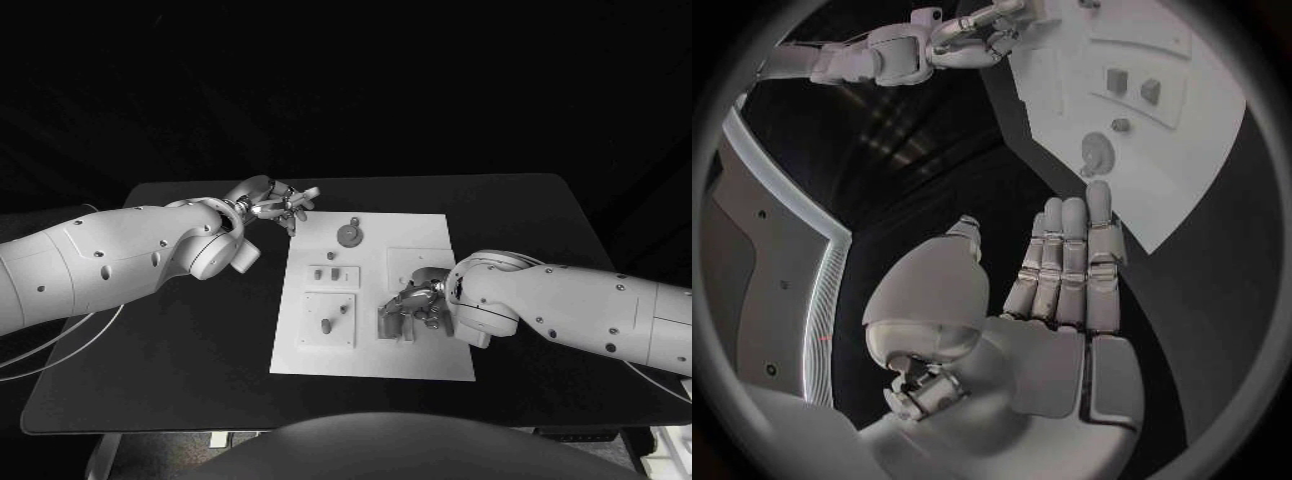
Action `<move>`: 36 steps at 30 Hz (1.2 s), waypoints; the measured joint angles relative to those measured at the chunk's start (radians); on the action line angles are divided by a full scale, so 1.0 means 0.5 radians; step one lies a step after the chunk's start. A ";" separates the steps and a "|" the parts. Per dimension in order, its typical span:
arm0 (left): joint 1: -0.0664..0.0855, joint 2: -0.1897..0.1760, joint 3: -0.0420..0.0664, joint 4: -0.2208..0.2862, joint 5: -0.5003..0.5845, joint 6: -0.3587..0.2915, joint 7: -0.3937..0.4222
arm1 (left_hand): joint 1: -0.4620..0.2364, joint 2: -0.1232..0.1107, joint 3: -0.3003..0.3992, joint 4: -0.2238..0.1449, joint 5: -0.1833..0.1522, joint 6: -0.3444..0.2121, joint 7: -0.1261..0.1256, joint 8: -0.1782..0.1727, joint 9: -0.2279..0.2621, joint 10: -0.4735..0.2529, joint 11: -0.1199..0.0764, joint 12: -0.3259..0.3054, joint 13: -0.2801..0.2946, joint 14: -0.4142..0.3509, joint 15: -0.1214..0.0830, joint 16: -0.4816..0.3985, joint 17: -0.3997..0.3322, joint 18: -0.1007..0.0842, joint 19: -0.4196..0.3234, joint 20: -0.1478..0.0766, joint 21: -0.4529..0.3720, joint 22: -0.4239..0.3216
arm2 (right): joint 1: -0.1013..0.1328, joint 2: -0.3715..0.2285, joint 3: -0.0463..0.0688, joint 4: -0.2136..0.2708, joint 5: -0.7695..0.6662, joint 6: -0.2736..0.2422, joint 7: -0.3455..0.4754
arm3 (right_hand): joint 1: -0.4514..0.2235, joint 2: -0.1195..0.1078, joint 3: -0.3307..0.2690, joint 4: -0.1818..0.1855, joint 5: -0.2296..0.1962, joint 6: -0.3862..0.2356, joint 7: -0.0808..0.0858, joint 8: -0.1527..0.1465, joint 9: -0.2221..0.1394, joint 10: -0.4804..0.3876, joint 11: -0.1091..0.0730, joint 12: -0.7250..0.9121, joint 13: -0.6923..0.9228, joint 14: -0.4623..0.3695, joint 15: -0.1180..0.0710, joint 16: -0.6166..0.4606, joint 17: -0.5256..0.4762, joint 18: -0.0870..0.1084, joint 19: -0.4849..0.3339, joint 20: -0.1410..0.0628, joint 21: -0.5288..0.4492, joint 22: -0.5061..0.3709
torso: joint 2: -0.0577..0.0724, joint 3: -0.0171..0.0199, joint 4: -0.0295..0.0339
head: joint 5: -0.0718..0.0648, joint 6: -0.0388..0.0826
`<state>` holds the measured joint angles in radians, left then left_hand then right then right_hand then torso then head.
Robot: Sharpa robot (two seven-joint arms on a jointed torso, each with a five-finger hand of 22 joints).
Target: Assemble the parts on the task board
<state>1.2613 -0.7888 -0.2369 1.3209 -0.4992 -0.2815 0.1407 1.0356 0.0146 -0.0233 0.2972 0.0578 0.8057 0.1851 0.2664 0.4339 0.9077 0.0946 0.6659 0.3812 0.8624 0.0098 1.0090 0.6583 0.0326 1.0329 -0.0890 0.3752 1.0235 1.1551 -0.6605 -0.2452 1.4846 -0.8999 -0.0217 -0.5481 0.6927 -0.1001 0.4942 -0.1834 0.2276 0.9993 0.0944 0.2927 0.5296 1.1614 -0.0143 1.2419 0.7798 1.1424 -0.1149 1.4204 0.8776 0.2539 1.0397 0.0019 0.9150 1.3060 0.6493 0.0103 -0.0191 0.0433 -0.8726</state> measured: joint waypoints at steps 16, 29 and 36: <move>0.000 0.002 0.000 -0.003 0.000 0.000 -0.006 | 0.000 0.000 0.000 0.000 0.000 0.002 -0.003 0.000 0.000 0.000 0.000 0.000 0.000 0.000 0.000 0.000 0.000 0.000 0.000 0.000 0.000 0.002 | -0.002 0.001 0.001 0.004 -0.002 0.004 -0.004 | 0.000 0.000 0.000 0.000 0.000 -0.004 -0.003 0.000 -0.002 0.000 0.000 0.000 0.000 -0.013 -0.001 0.000 0.001 -0.011 0.000 0.000 0.000 0.002 | -0.001 0.0006 -0.001 | 0.004 0.000; 0.000 0.005 0.000 -0.006 0.000 0.001 -0.009 | 0.000 0.000 0.000 0.000 0.000 0.002 -0.004 0.000 0.000 -0.007 0.007 0.000 -0.001 0.000 0.000 0.000 0.001 0.000 0.000 0.000 0.000 0.004 | -0.007 0.007 0.000 0.012 0.000 0.015 0.003 | -0.023 -0.082 0.038 0.067 -0.161 -0.004 -0.004 0.000 -0.003 -0.014 0.000 0.000 0.002 -0.016 0.003 0.000 0.001 -0.013 -0.007 -0.007 -0.011 0.001 | -0.001 0.0000 -0.001 | 0.001 0.000; 0.000 0.006 0.000 -0.007 0.000 0.000 -0.010 | 0.000 0.000 0.000 0.000 0.000 0.000 -0.007 0.000 0.000 -0.008 0.007 0.000 -0.001 -0.014 -0.001 0.000 0.001 0.000 0.000 0.000 0.000 0.004 | -0.007 0.007 0.000 0.010 0.001 0.017 0.006 | -0.032 -0.095 0.052 0.097 -0.161 -0.003 -0.004 0.001 0.001 -0.014 0.000 0.000 0.002 -0.017 0.003 0.000 0.003 -0.014 -0.007 -0.007 -0.011 0.001 | -0.001 -0.0002 -0.001 | 0.001 0.000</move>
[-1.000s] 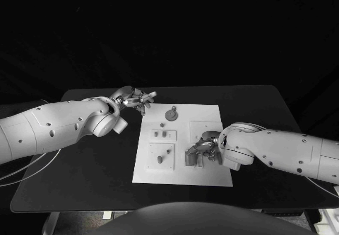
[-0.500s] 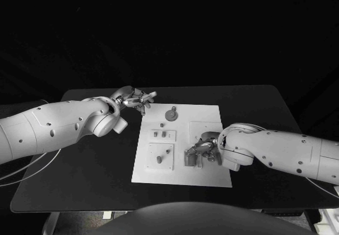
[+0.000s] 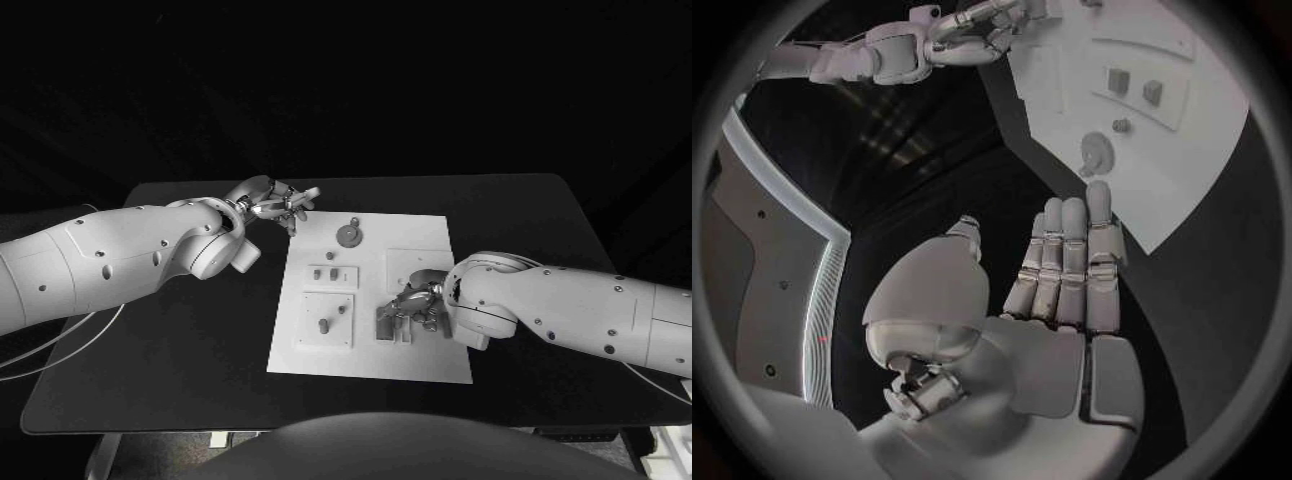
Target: Assemble the parts on the task board
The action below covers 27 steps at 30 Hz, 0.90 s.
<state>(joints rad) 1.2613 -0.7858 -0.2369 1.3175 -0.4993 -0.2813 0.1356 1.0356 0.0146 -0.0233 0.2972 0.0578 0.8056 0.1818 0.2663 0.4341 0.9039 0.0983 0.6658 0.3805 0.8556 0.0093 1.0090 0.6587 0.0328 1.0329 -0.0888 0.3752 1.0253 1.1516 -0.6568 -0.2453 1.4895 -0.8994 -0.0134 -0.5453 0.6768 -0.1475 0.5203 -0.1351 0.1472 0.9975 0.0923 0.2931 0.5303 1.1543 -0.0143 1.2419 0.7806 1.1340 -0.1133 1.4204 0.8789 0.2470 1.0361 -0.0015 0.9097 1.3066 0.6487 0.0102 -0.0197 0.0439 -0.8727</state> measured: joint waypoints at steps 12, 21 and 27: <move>0.000 0.001 0.000 -0.002 0.000 0.000 -0.002 | 0.000 0.000 0.000 0.000 0.000 0.000 0.000 0.000 -0.002 -0.004 -0.004 0.000 0.000 0.000 0.000 0.000 0.000 0.000 0.000 0.000 0.000 0.002 | -0.003 -0.011 -0.001 0.005 0.000 -0.011 0.020 | 0.008 -0.008 0.011 0.011 0.000 0.003 -0.003 0.001 0.001 0.000 0.000 0.000 0.002 0.000 0.001 0.000 0.000 -0.001 0.000 0.000 0.000 0.002 | 0.000 0.0006 0.000 | -0.001 0.000; 0.000 0.000 0.000 -0.017 0.000 0.001 -0.004 | 0.000 0.000 0.000 0.000 0.000 0.000 0.000 0.008 -0.002 -0.007 -0.007 0.000 0.000 0.000 0.000 0.000 0.000 0.011 0.000 0.000 0.000 0.003 | 0.003 -0.104 -0.003 0.060 -0.026 -0.061 0.057 | 0.019 -0.018 0.011 0.011 0.000 -0.010 -0.004 -0.002 0.003 0.000 0.000 0.000 0.004 -0.003 0.005 0.000 0.000 -0.001 0.000 0.000 0.000 0.002 | -0.001 0.0010 0.000 | -0.002 0.000; 0.000 0.000 0.000 -0.023 0.001 0.001 -0.005 | 0.000 0.000 0.000 0.000 0.000 -0.007 0.004 0.008 -0.002 -0.007 -0.007 0.000 0.000 0.000 0.000 0.000 0.001 0.012 0.000 0.001 0.000 0.003 | 0.037 -0.169 -0.001 0.090 -0.060 -0.089 0.070 | 0.029 -0.029 0.011 0.011 0.000 -0.010 -0.004 -0.002 0.005 0.000 0.000 0.000 0.004 -0.005 0.007 0.000 0.000 -0.002 0.000 0.000 0.000 0.002 | -0.001 0.0008 -0.001 | -0.005 0.005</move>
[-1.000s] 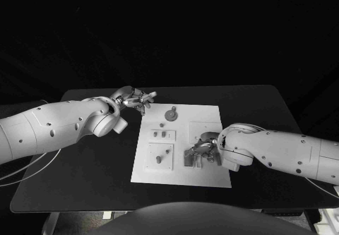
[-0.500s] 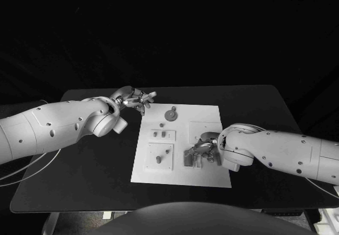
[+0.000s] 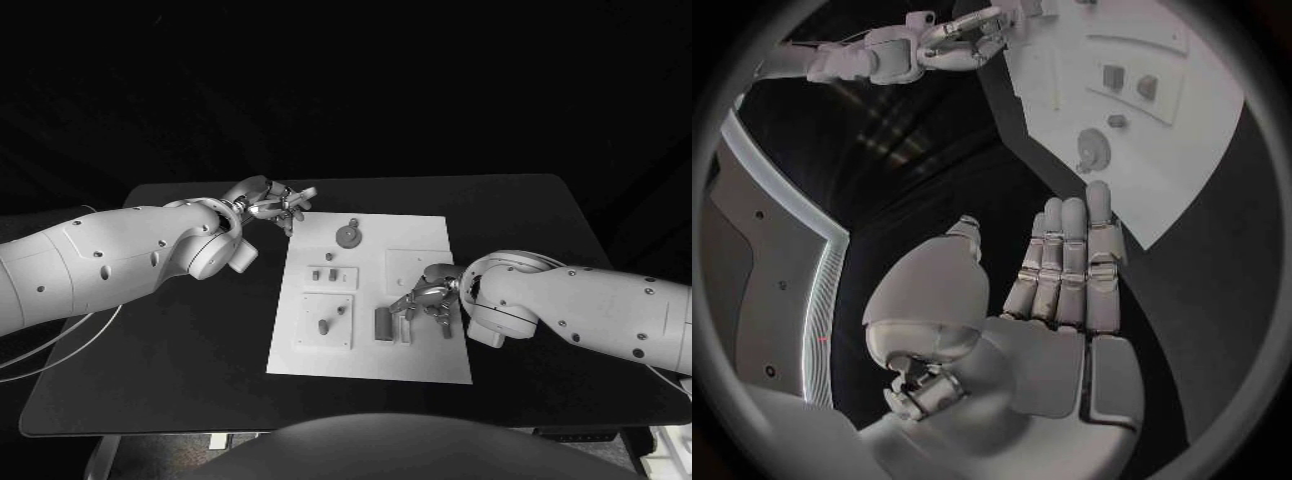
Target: Assemble the parts on the task board
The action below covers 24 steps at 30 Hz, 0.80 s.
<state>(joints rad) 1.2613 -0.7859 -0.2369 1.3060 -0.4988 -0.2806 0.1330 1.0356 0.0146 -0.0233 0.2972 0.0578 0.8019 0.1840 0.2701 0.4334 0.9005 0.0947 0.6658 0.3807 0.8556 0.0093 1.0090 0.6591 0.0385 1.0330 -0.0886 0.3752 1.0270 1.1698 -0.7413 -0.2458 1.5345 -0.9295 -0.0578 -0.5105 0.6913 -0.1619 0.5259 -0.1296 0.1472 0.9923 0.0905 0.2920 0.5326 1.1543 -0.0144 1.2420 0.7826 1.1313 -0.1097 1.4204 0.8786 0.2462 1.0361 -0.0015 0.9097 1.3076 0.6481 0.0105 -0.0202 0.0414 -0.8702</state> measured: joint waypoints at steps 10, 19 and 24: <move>0.000 0.002 0.000 -0.004 0.001 0.001 -0.003 | 0.000 0.000 0.000 0.000 0.000 -0.002 -0.002 0.000 0.000 0.000 0.000 0.000 -0.002 0.000 0.000 0.000 0.000 0.000 0.000 0.000 0.000 0.002 | 0.078 -0.145 0.006 0.080 -0.023 -0.013 0.017 | 0.011 0.011 0.000 -0.011 0.000 0.000 0.000 0.000 0.004 0.000 0.000 0.000 0.000 0.007 -0.002 0.000 0.000 -0.001 0.000 0.000 0.000 0.000 | 0.000 0.0017 -0.001 | -0.009 0.017; 0.000 0.003 0.000 -0.005 0.001 0.002 -0.011 | 0.000 0.000 0.000 0.000 0.000 -0.002 -0.002 0.000 0.000 0.000 0.000 0.000 -0.002 0.000 0.000 0.000 0.000 0.001 0.000 0.000 0.000 0.002 | 0.106 -0.267 0.004 0.102 -0.026 0.056 0.003 | 0.045 0.045 -0.018 -0.052 0.035 0.009 0.007 0.012 0.009 0.007 -0.007 0.000 -0.001 0.014 -0.002 0.000 -0.001 -0.010 0.000 0.000 0.000 0.000 | 0.001 0.0013 -0.001 | -0.041 0.029; 0.000 0.004 0.000 -0.005 0.002 0.002 -0.013 | 0.000 0.000 0.000 0.000 0.000 -0.002 -0.002 0.000 0.000 0.000 0.000 0.000 -0.001 0.000 0.000 0.000 0.000 0.001 0.000 0.000 0.000 0.003 | 0.105 -0.344 0.002 0.102 -0.064 0.161 -0.020 | 0.045 0.045 -0.025 -0.059 0.062 0.011 0.005 0.012 0.009 0.007 -0.007 0.000 -0.003 0.014 -0.002 0.000 -0.003 0.005 0.000 0.000 0.000 0.000 | 0.002 0.0010 0.000 | -0.058 0.032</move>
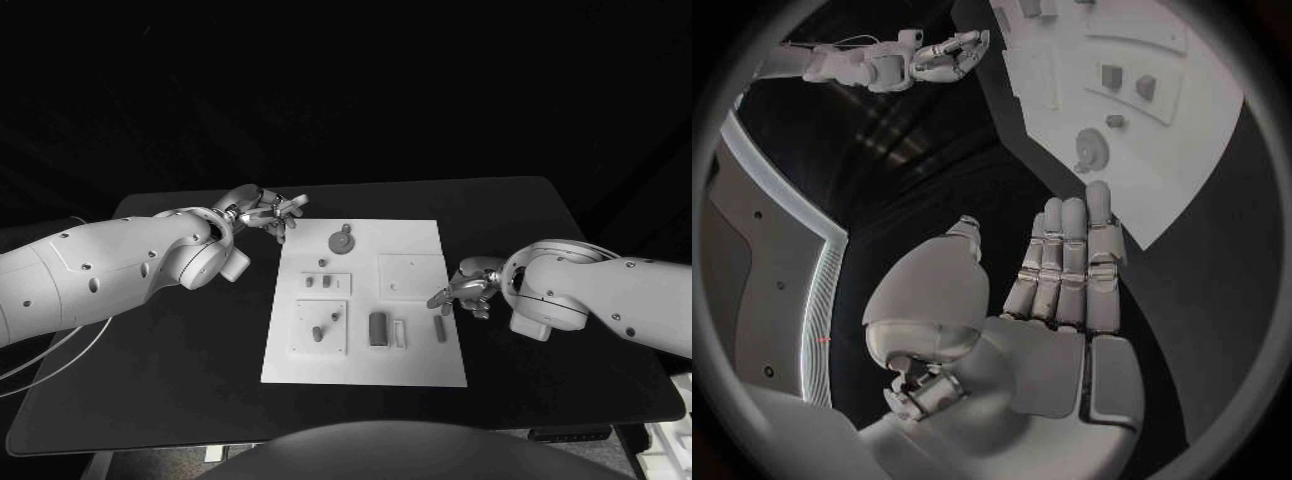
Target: Assemble the parts on the task board
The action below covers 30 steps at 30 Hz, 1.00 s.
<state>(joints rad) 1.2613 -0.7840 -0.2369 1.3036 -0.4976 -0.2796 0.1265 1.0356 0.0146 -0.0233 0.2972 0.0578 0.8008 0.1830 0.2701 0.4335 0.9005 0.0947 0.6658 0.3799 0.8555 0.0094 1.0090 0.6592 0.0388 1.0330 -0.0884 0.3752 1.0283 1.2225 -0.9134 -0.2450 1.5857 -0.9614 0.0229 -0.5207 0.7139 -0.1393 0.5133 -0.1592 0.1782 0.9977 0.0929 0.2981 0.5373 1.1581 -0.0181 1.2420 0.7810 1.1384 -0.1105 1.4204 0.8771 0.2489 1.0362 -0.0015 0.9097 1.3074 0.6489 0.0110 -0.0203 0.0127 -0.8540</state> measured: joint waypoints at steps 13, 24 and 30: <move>0.000 0.013 0.000 -0.002 0.002 0.001 -0.001 | 0.000 0.000 0.000 0.000 0.000 0.008 0.007 0.000 0.000 0.000 0.000 0.000 0.000 0.000 0.000 0.000 0.000 0.001 0.003 0.003 0.000 0.001 | -0.068 0.008 0.000 -0.037 -0.191 0.097 -0.065 | 0.029 0.029 -0.030 -0.041 0.015 0.000 -0.001 0.000 0.005 0.000 0.000 0.000 -0.002 0.000 0.001 0.000 0.000 0.010 0.000 0.000 0.000 0.002 | 0.001 -0.0012 0.004 | -0.005 0.003; 0.000 0.007 0.000 0.000 0.002 0.001 -0.001 | 0.000 0.000 0.000 0.000 0.000 0.010 0.005 0.000 0.000 0.000 0.000 0.000 -0.002 0.000 0.000 0.000 0.001 0.001 0.003 0.003 0.000 0.002 | -0.140 0.070 0.003 -0.088 -0.280 0.105 -0.090 | 0.028 0.045 -0.038 -0.060 0.015 0.004 -0.005 0.014 0.021 0.000 0.000 0.000 -0.002 0.002 0.004 0.000 -0.002 0.009 0.000 0.000 0.000 0.001 | 0.001 -0.0033 0.004 | 0.002 -0.007; 0.000 0.006 0.000 0.000 0.003 0.001 -0.001 | 0.000 0.000 0.000 0.000 0.000 0.010 0.005 0.000 0.000 0.000 0.000 0.000 -0.001 0.000 0.000 0.000 0.001 0.001 0.003 0.003 0.000 0.002 | -0.151 0.093 0.007 -0.100 -0.312 0.099 -0.090 | 0.028 0.045 -0.044 -0.065 0.015 0.016 -0.014 0.024 0.021 0.007 -0.007 0.000 -0.004 0.006 0.008 0.000 -0.002 0.006 0.004 0.003 0.000 0.001 | 0.001 -0.0023 0.003 | 0.004 -0.008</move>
<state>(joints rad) 1.2611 -0.7808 -0.2369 1.3038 -0.4962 -0.2790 0.1258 1.0356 0.0146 -0.0233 0.2972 0.0578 0.8056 0.1854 0.2701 0.4336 0.9005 0.0947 0.6658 0.3792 0.8556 0.0095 1.0090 0.6598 0.0395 1.0344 -0.0869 0.3752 1.0293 1.1468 -0.8670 -0.2412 1.5355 -1.1172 0.0726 -0.5658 0.7281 -0.1168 0.4915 -0.1918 0.1859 1.0058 0.0861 0.3099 0.5479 1.1617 -0.0217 1.2419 0.7791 1.1413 -0.1066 1.4203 0.8762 0.2520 1.0381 0.0002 0.9098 1.3079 0.6492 0.0099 -0.0187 0.0147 -0.8581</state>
